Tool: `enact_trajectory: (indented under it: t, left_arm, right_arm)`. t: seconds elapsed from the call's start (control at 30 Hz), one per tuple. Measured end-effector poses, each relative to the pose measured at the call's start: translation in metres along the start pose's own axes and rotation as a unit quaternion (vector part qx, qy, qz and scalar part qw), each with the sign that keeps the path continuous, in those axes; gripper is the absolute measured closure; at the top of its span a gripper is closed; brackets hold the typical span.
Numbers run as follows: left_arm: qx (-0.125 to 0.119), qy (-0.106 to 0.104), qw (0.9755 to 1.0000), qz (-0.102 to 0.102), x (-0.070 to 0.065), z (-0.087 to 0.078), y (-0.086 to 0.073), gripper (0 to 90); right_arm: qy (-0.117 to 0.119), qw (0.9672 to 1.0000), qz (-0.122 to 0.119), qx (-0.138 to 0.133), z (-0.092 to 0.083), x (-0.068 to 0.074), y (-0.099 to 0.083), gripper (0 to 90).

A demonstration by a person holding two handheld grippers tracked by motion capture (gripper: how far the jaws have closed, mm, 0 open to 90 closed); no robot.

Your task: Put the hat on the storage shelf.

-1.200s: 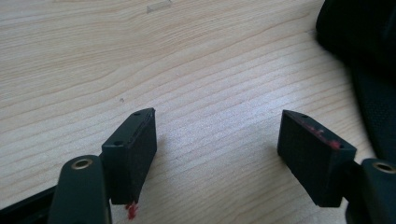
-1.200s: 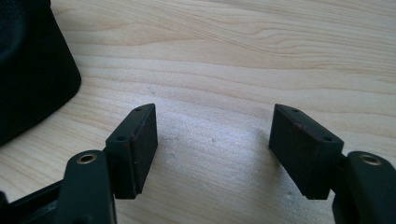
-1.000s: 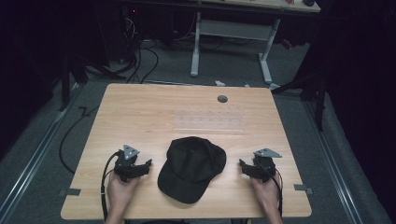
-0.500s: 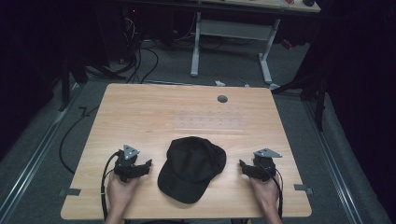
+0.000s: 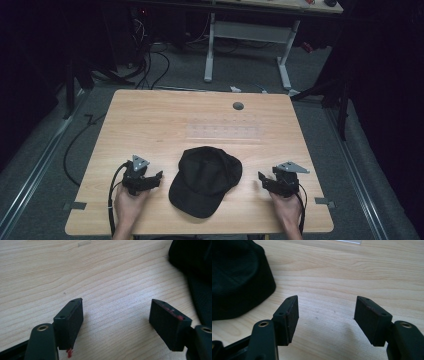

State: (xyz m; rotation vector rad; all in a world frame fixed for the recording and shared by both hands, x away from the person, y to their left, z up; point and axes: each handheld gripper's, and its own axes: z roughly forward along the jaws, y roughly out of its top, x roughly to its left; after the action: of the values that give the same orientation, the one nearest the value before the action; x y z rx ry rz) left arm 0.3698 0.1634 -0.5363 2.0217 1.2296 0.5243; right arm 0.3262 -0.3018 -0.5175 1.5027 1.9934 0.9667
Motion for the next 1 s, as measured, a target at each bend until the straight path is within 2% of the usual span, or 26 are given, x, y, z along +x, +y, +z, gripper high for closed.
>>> enact_trajectory:
  t: [0.1,0.2,0.33,0.67,1.0]
  left_arm:
    - [0.0,-0.001,1.0,-0.001,0.0,0.0,0.0,28.3]
    - [0.0,0.0,1.0,-0.001,0.0,0.0,0.0,28.4]
    - [0.0,0.001,1.0,-0.001,0.0,0.0,0.0,28.4]
    - [0.0,0.001,1.0,-0.001,0.0,0.0,0.0,28.4]
    - [0.0,0.0,1.0,-0.001,0.0,0.0,0.0,28.4]
  right_arm:
    - [0.007,1.0,-0.002,-0.004,-0.004,0.003,-0.002,37.1]
    - [0.018,0.9998,0.007,-0.008,-0.008,0.006,-0.003,37.8]
    - [0.028,0.9995,0.004,-0.015,-0.011,0.01,-0.005,38.8]
    - [0.061,0.9973,-0.026,-0.031,-0.019,0.034,0.002,40.5]
    - [0.094,0.9934,-0.05,-0.044,-0.024,0.054,0.015,40.9]
